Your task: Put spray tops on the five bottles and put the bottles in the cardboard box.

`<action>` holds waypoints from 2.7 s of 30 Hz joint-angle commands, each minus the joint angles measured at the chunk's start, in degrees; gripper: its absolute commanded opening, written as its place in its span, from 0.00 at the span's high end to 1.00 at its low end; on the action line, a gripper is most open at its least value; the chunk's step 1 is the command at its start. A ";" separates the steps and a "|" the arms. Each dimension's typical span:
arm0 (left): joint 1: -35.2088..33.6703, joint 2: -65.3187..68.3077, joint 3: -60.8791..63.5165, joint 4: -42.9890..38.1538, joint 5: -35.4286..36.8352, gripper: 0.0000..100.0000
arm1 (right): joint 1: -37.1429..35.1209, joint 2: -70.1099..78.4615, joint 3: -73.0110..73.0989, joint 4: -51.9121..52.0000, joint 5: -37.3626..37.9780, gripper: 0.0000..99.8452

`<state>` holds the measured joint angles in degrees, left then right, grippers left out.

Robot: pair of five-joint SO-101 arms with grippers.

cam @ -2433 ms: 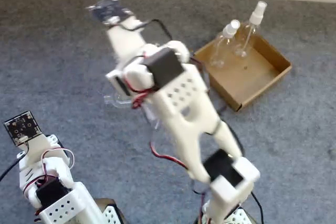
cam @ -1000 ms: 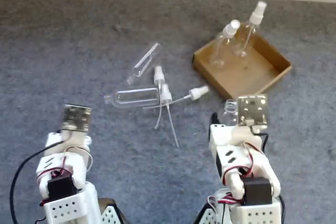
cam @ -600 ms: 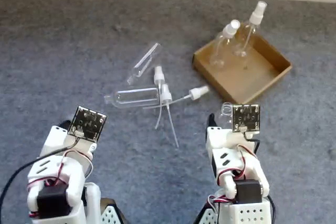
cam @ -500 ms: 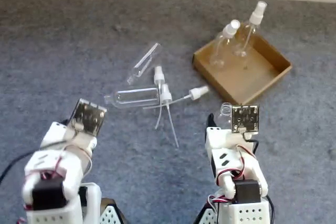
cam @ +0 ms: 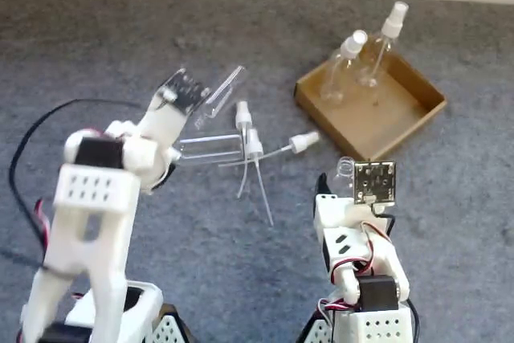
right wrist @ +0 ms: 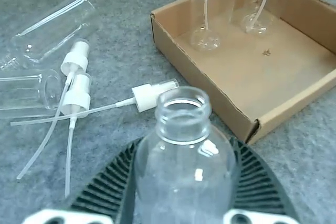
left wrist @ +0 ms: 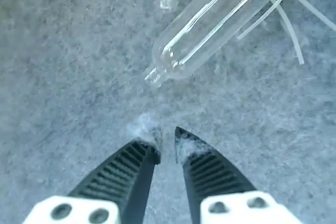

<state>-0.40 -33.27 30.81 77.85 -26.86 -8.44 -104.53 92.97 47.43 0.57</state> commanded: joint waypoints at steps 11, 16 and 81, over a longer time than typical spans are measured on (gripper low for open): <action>11.03 35.74 -42.77 14.86 13.19 0.99 | 0.84 -0.84 -0.40 -1.45 -0.62 0.83; 10.86 50.42 -60.09 19.43 14.24 0.99 | 0.75 -0.84 -0.31 -1.45 -0.62 0.83; 14.90 109.85 -126.11 19.69 24.79 0.89 | 0.75 -0.84 4.44 -1.45 -0.62 0.83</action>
<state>14.11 78.20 -92.35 97.10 -2.51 -8.44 -104.53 95.60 47.43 0.57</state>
